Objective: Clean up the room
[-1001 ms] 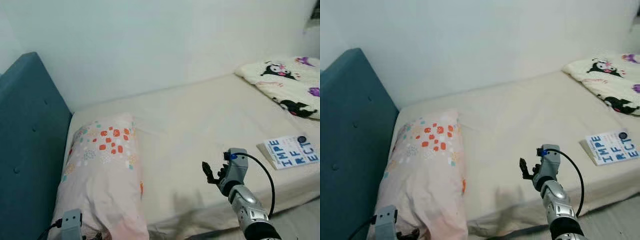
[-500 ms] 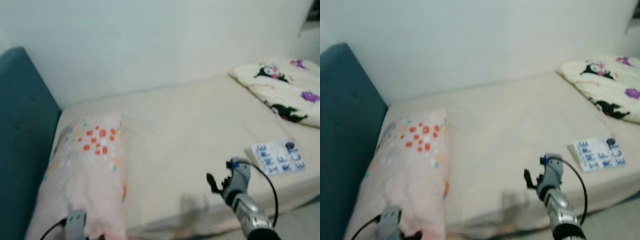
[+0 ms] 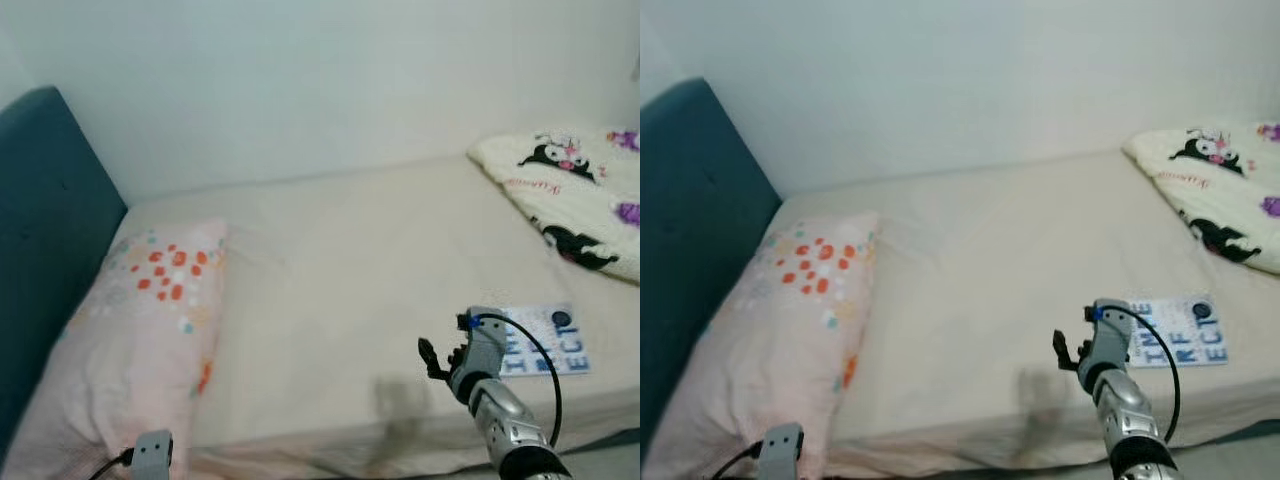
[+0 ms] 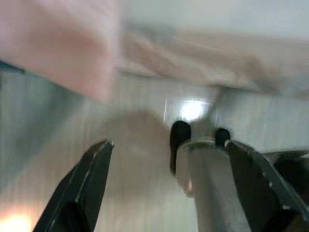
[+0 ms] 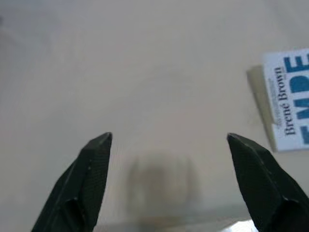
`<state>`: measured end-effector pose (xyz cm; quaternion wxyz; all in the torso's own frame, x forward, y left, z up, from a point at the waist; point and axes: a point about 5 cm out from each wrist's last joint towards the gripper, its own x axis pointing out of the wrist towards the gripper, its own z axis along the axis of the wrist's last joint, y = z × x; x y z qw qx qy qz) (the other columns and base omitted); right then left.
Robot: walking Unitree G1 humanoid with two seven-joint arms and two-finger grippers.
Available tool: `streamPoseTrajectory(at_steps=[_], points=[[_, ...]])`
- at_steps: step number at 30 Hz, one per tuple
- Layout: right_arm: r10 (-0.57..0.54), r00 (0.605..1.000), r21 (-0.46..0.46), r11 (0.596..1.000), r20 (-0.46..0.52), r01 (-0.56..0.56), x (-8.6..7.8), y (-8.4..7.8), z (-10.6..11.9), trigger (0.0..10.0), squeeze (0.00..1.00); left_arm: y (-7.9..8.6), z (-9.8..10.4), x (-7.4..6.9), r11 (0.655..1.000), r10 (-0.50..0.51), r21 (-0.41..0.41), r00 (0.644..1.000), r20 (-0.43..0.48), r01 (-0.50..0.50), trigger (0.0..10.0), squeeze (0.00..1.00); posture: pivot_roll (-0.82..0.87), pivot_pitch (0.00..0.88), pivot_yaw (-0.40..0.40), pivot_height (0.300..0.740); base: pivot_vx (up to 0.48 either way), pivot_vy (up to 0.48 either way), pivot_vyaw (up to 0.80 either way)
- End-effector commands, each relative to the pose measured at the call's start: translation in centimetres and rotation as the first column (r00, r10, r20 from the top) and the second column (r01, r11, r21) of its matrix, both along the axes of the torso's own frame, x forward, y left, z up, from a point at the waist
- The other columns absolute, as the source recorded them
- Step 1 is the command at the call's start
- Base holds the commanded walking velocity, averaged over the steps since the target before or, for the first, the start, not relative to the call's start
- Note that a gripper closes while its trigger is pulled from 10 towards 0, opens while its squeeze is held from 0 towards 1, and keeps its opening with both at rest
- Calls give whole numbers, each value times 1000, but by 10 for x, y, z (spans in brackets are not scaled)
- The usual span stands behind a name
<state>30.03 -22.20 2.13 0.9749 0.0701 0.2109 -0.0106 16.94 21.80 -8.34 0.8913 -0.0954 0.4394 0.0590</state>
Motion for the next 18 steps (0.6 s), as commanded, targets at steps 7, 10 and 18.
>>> streamPoseTrajectory(at_steps=[7,10,18], points=[[-18,999,-8,1000,-43,17,-6,-3,-8,10000,0,-1,-1,-1,1000,-19,4,1000,-17,19,10000,0,-119,77,80,738,0,-480,0],[-23,999,-10,1000,-45,22,-6,-4,-8,10000,0,-2,-1,-1,1000,-21,2,1000,-16,21,10000,0,-121,80,78,738,0,-480,0],[-19,1000,7,1000,-11,19,-6,-6,-4,10000,0,-4,-2,-3,1000,-24,-2,999,-22,24,10000,0,-124,85,74,738,0,-480,0]])
